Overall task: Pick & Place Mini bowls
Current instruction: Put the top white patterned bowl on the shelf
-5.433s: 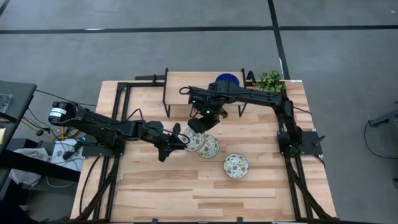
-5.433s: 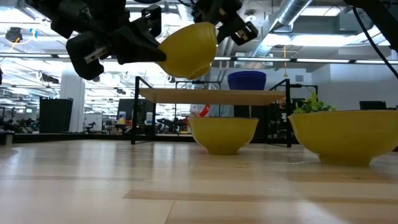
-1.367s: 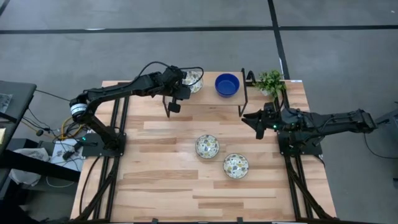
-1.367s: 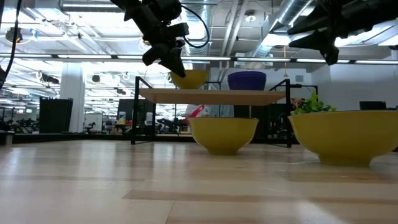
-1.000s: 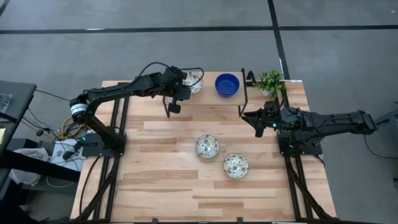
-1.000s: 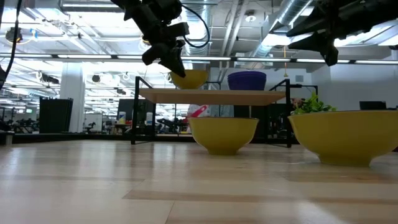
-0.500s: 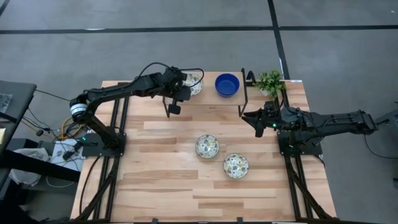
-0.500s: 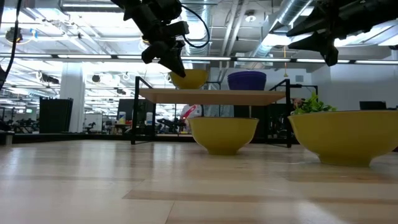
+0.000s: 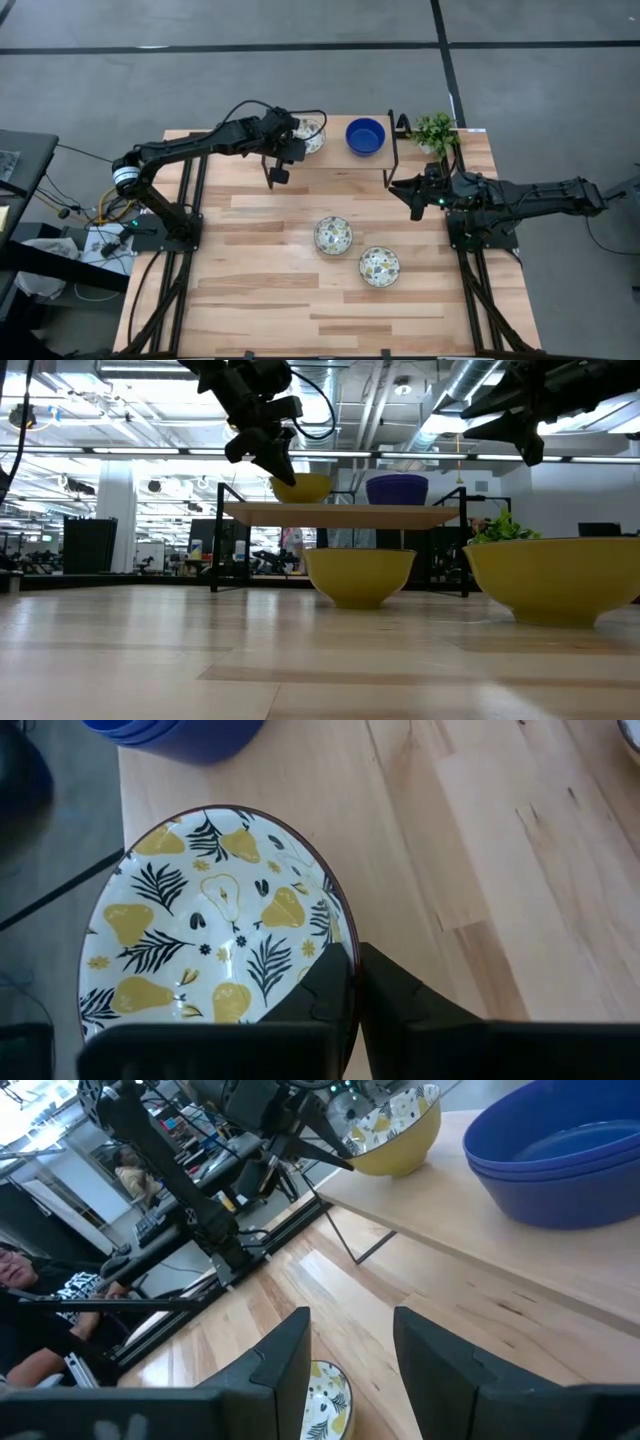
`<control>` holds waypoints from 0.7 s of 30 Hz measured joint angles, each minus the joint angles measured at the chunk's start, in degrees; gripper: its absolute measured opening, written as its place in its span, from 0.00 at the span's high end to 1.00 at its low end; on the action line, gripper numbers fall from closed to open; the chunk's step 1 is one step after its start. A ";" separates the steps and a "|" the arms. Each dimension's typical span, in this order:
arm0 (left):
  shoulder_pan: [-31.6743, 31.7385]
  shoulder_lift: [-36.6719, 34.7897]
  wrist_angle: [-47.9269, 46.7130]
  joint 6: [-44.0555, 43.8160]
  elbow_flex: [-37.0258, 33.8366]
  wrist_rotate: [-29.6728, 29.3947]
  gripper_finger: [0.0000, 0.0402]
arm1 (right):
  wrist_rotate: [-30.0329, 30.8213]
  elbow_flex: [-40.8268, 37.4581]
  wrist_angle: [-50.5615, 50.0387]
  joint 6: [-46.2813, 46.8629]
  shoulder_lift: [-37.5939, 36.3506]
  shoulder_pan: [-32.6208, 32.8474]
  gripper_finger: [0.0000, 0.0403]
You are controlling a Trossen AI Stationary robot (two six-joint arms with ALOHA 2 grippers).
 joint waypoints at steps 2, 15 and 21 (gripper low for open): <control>0.00 0.00 0.02 0.00 0.00 0.00 0.95 | 0.00 0.01 0.00 0.00 0.00 0.01 0.67; 0.00 0.00 0.30 0.00 0.00 -0.25 0.92 | -0.02 0.02 0.00 0.00 0.00 0.00 0.67; 0.00 0.00 0.59 -0.38 0.00 -0.26 0.87 | -0.04 0.02 0.00 0.00 0.00 0.00 0.67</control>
